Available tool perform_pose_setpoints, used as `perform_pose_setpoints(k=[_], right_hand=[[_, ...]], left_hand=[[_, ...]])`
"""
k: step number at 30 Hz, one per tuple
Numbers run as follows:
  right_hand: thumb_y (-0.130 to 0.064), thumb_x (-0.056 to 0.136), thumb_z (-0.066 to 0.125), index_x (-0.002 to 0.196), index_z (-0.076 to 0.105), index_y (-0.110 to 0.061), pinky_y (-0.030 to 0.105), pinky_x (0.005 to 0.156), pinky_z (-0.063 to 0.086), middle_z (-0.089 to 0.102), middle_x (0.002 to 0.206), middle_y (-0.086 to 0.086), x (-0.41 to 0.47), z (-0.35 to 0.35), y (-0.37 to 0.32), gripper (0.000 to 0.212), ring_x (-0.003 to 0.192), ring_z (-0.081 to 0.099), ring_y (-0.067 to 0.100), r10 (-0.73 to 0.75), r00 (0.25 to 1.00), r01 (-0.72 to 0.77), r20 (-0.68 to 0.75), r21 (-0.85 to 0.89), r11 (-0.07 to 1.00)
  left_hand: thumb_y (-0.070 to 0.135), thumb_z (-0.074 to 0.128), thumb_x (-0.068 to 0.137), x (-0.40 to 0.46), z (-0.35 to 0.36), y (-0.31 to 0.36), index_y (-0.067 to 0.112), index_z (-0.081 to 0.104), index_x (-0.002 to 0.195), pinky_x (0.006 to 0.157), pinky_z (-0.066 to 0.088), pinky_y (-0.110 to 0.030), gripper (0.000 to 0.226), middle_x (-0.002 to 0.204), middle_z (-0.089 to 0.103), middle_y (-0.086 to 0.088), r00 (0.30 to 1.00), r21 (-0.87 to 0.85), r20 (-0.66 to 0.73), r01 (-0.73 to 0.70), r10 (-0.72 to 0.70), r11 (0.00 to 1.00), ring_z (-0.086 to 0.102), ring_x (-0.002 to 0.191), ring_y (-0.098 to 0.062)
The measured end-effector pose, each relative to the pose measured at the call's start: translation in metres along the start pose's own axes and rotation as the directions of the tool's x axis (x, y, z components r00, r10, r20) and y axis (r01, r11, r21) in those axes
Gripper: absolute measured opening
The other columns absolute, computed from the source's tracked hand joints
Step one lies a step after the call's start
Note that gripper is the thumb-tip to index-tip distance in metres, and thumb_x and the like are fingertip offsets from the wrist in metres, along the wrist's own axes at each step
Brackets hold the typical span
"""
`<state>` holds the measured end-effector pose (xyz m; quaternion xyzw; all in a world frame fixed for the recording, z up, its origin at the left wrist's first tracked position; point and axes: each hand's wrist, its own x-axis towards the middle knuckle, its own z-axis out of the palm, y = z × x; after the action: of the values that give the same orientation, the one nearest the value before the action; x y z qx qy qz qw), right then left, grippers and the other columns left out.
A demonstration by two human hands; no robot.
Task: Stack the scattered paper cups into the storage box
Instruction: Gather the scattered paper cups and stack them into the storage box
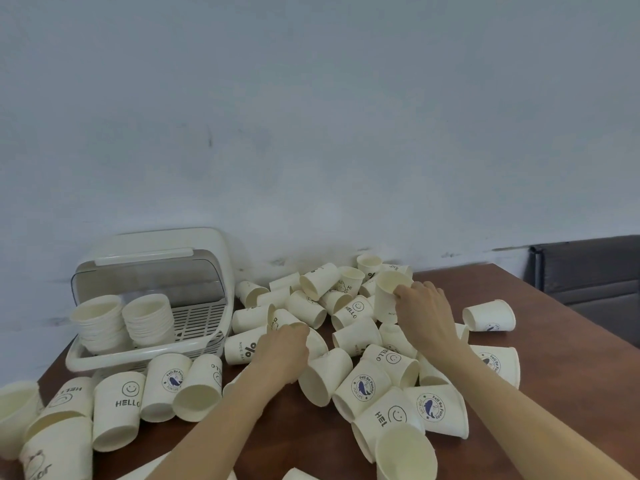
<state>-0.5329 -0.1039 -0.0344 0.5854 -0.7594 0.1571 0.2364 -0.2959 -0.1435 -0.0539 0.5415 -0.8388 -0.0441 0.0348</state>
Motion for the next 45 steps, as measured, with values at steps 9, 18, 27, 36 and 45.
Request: perform_pose_setpoints(k=[9,18,27,36,45], right_hand=[[-0.003,0.064,0.075,0.060,0.058,-0.014,0.033,0.050,0.033,0.051,0.054,0.002,-0.018,-0.020,-0.006,0.021,0.052,0.045,0.023,-0.080,0.990,0.082,-0.119,0.006,0.997],[-0.006,0.065,0.078,0.064,0.062,-0.018,0.031,0.053,0.035,0.051,0.054,-0.001,-0.028,-0.026,-0.016,0.019,0.054,0.047,0.021,-0.088,0.989,0.091,-0.116,0.021,0.996],[-0.005,0.064,0.076,0.061,0.059,-0.019,0.028,0.052,0.030,0.046,0.051,-0.004,-0.032,-0.040,-0.049,0.022,0.052,0.043,0.019,-0.127,0.988,0.132,-0.092,0.056,0.990],[-0.004,0.063,0.076,0.061,0.059,-0.019,0.028,0.055,0.033,0.048,0.052,-0.003,-0.032,-0.060,-0.109,0.023,0.053,0.045,0.020,-0.235,0.968,0.243,-0.090,0.087,0.966],[-0.005,0.066,0.074,0.059,0.055,-0.018,0.029,0.055,0.034,0.047,0.051,-0.003,-0.029,-0.074,-0.171,0.024,0.054,0.044,0.020,-0.295,0.953,0.301,-0.063,0.157,0.941]], left_hand=[[-0.002,0.047,0.088,0.032,0.000,0.011,0.025,0.035,0.144,0.104,0.035,-0.044,0.064,0.113,0.060,-0.005,0.988,0.285,0.120,-0.124,0.094,0.950,0.059,0.107,-0.025],[0.003,0.045,0.093,0.028,-0.011,0.019,0.011,0.048,0.124,0.093,0.043,-0.037,0.033,0.120,0.057,-0.010,0.993,0.268,0.065,-0.117,0.103,0.956,0.057,0.110,-0.026],[0.002,0.041,0.090,0.000,-0.048,0.000,0.013,0.051,0.114,0.071,0.037,-0.034,0.028,0.112,0.057,-0.010,0.981,0.188,-0.145,-0.097,0.126,0.977,0.056,0.103,-0.028],[0.009,0.043,0.093,-0.040,-0.068,-0.048,0.017,0.051,0.109,0.064,0.036,-0.035,0.020,0.106,0.058,-0.008,0.962,0.086,-0.263,-0.047,0.068,0.995,0.058,0.093,-0.029],[0.016,0.037,0.097,-0.074,-0.079,-0.101,0.017,0.055,0.105,0.063,0.038,-0.034,0.019,0.101,0.063,-0.007,0.945,0.026,-0.325,0.054,-0.043,0.998,0.060,0.089,-0.027]])
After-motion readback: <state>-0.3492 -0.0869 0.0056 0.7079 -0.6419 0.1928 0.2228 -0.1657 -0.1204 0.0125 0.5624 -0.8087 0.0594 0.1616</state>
